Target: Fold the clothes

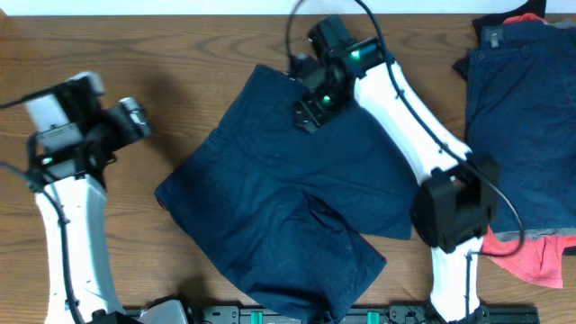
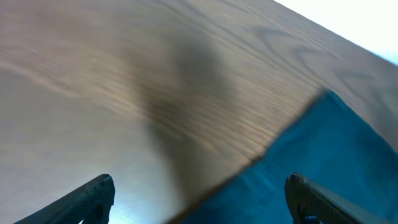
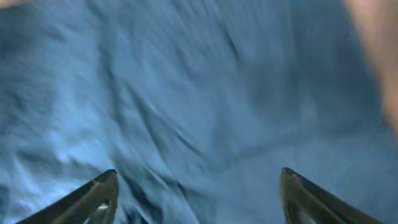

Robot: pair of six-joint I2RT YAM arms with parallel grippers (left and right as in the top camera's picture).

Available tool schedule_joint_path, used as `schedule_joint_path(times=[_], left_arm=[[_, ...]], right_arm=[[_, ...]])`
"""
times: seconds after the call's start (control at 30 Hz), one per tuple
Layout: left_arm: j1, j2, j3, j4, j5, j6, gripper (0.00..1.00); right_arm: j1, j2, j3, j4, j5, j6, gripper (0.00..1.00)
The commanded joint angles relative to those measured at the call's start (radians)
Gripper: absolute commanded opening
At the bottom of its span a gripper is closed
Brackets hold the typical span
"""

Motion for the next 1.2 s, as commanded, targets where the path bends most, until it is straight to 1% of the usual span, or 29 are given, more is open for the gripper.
schedule_joint_path(times=[0.0,0.1,0.27,0.43,0.63,0.87,1.07,1.17], left_arm=[[-0.090,0.013,0.005,0.003,0.013,0.064,0.89],[-0.171,0.037,0.005,0.007,0.013,0.070,0.89],[-0.254,0.103,0.004,0.007,0.013,0.094,0.89],[-0.301,0.160,0.004,0.008,0.007,0.116,0.89],[-0.320,0.169,0.004,0.012,-0.006,0.154,0.89],[-0.320,0.169,0.004,0.026,-0.006,0.153,0.89],[-0.320,0.169,0.004,0.027,-0.005,0.154,0.89],[-0.320,0.169,0.004,0.027,-0.006,0.153,0.89]], right_arm=[[-0.041,0.030,0.001,-0.055,0.002,0.114,0.75],[-0.065,0.037,-0.016,-0.112,0.049,0.193,0.76],[-0.071,0.037,-0.088,-0.106,0.156,0.279,0.78],[-0.071,0.038,-0.201,-0.045,0.222,0.357,0.79],[-0.072,0.038,-0.333,0.062,0.242,0.438,0.79],[-0.072,0.039,-0.458,0.235,0.318,0.494,0.78],[-0.074,0.041,-0.556,0.462,0.422,0.495,0.77],[-0.077,0.051,-0.580,0.586,0.443,0.465,0.76]])
